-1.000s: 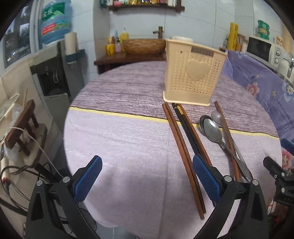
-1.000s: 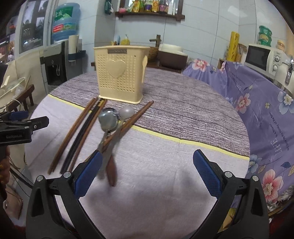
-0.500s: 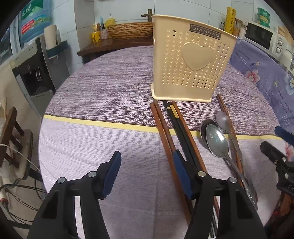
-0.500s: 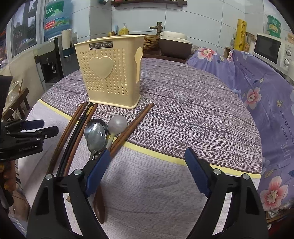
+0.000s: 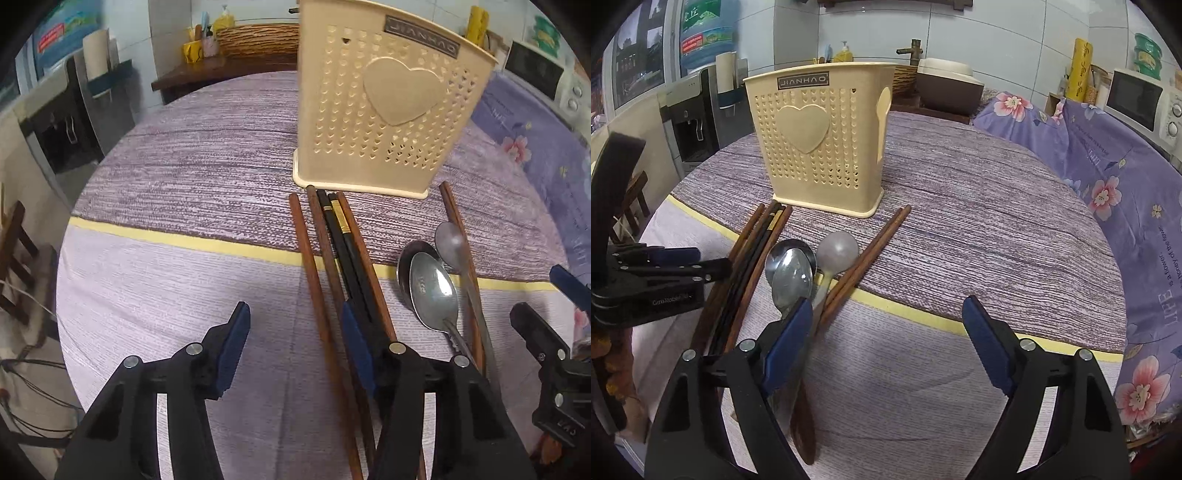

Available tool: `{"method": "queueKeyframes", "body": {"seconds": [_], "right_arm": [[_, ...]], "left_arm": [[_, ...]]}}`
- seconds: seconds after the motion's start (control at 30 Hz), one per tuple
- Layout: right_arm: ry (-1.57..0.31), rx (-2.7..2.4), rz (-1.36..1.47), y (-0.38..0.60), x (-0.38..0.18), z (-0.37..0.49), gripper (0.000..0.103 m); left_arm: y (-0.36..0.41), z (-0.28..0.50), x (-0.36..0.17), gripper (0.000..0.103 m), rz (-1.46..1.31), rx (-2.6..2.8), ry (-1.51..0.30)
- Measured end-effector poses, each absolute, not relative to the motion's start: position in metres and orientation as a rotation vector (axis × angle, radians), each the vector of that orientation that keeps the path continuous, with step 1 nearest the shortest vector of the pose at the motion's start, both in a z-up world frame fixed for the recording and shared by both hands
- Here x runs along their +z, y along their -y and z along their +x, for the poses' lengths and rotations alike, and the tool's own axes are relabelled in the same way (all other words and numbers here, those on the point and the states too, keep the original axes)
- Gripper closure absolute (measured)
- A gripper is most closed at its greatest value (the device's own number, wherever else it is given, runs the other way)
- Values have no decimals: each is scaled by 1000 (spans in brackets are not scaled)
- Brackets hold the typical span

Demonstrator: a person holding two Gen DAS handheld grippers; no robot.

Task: Organize utensils
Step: 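Move the left tool toward a wooden chopstick while the right tool approaches another chopstick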

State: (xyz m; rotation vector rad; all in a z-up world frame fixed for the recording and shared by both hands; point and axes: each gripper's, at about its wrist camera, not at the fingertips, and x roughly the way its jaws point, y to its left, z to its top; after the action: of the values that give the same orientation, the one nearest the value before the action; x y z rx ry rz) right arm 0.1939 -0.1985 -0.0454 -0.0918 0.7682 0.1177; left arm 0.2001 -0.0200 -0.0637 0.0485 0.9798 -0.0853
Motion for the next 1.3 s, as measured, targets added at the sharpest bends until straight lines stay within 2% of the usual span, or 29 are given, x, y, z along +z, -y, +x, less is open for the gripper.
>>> {"method": "queueKeyframes", "body": {"seconds": [0.4,0.5,0.63,0.8,1.0,1.17,1.23,1.3], "right_arm": [[-769,149,-59,204,-40,199,21],[-789,208,-43,196,-39,207,28],[-844,266,-12,188,-43,227,46],[-868,269,-62,175,-39,248,48],[-921,172,-65,182,-48,267,48],[-969,175,-7,187,-58,271,50],[-984,173,16,188,-65,274,59],[-999,164,23,193,-69,281,61]], "left_arm": [[-12,212,-67,50,56,-61,-1001],[-14,220,-66,50,40,-79,-1015],[-11,229,-66,52,35,-94,-1017],[-13,238,-67,66,45,-89,-1006],[-18,238,-67,76,53,-90,-997],[-17,240,-68,77,55,-81,-992],[-13,240,-68,77,73,-80,-985],[-13,239,-68,77,79,-83,-984]]}}
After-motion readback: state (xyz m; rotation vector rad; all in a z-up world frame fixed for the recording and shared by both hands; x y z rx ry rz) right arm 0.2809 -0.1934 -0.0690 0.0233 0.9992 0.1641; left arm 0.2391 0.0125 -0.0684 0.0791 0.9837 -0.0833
